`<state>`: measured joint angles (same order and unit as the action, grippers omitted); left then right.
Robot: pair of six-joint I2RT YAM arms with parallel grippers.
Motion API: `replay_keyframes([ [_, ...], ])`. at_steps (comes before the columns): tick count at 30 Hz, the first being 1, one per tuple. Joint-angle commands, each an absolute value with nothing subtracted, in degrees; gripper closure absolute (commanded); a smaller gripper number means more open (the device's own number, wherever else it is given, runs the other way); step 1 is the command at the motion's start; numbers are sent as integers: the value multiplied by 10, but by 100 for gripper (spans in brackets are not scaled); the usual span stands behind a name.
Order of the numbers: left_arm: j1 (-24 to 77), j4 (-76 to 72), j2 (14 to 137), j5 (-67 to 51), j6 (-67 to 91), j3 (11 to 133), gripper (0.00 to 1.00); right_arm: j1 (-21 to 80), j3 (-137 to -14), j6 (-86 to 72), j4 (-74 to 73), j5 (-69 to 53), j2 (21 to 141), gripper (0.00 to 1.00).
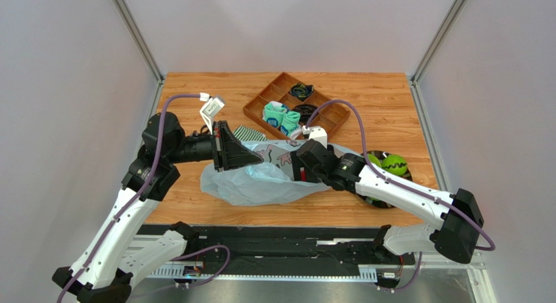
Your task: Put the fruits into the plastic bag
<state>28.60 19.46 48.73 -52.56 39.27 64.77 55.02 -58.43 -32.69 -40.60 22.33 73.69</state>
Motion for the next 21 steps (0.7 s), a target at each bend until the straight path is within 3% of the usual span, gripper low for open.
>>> replay_keyframes([
  [1,283,172,490,-539,399,647,100,548,-588,-319,-358,189,738,13],
  [5,283,171,495,-541,401,646,100,546,-588,-311,-347,170,735,8],
  [14,281,192,502,-518,374,646,100,547,-596,-263,-311,115,689,7],
  [21,251,246,514,-490,306,667,100,547,-566,-232,-253,100,565,10],
])
